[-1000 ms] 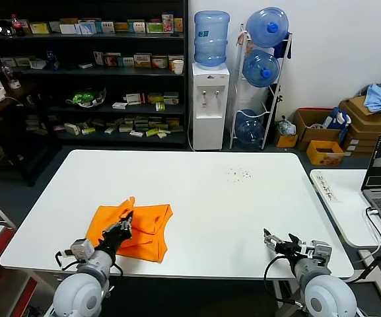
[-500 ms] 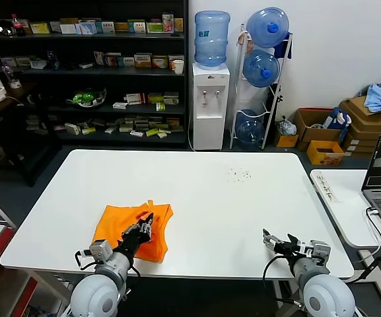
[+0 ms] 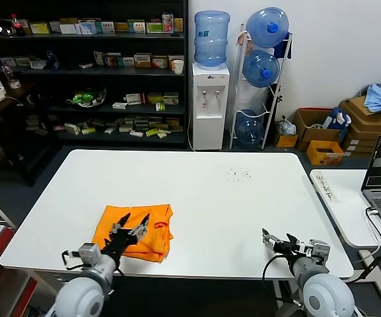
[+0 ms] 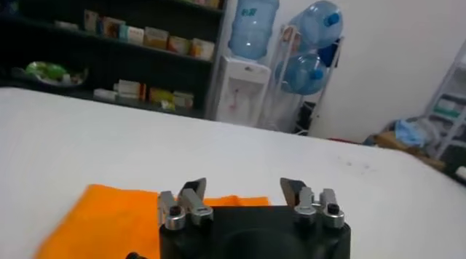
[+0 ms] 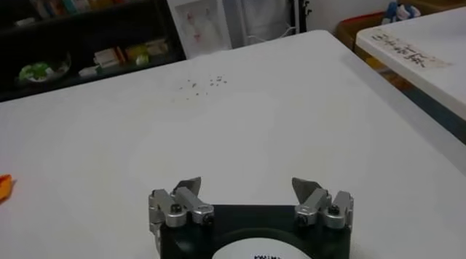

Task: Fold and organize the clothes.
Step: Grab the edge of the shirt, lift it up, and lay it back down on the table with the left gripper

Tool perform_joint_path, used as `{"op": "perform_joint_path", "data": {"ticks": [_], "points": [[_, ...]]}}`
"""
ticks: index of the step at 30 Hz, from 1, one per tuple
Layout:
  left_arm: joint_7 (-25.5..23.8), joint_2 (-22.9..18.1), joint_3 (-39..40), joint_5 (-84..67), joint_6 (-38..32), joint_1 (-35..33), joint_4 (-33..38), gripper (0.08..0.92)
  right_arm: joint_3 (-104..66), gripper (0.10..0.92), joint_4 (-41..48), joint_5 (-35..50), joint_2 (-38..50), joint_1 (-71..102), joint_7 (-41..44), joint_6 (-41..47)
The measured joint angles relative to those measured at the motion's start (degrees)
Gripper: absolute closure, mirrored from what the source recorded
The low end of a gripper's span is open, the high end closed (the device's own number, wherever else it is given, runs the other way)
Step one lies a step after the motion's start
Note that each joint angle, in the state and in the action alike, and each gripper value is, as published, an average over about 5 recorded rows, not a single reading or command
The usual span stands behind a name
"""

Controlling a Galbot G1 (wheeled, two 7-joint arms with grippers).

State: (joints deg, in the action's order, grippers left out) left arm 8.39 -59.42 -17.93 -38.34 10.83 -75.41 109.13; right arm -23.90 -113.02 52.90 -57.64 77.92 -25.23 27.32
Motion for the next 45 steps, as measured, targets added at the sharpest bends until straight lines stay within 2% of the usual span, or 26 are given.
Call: {"op": "perform_joint_path", "data": {"ticks": [5,11,24,33,37,45], "points": [[-3.7,4.6,-4.6,0.8,-2.7,-1.2,-5.4,0.183,0.4,0.203,0.3,-0.1,-0.3,-0.4,0.2,-0.1],[-6.9,8.1,-7.3,-1.7,-3.9,-1.2,-10.9,0.177,0.8,0.203,0.2,-0.1,-0.5,-0.9,0.0,0.1],[-9.5,10.7,-7.7,-6.6,-2.8,0.4,-14.7,0.177,0.2,0.203,-0.3,-0.1,-0.2,-0.1,0.0,0.0],[-10.2,10.9,-5.9,-7.0,-2.4,1.4,-16.7,0.182,0.0,0.203,-0.4,0.0,-0.1,0.1,0.0,0.0],[-10.2,10.5,-5.1,-7.0,-2.3,2.1,-17.4,0.258,0.0,0.203,-0.4,0.0,0.0,0.1,0.0,0.1],[-10.0,9.6,-3.4,-6.5,-2.2,3.3,-18.5,0.492,-0.4,0.203,-0.6,0.1,0.1,0.4,0.0,0.1]]}}
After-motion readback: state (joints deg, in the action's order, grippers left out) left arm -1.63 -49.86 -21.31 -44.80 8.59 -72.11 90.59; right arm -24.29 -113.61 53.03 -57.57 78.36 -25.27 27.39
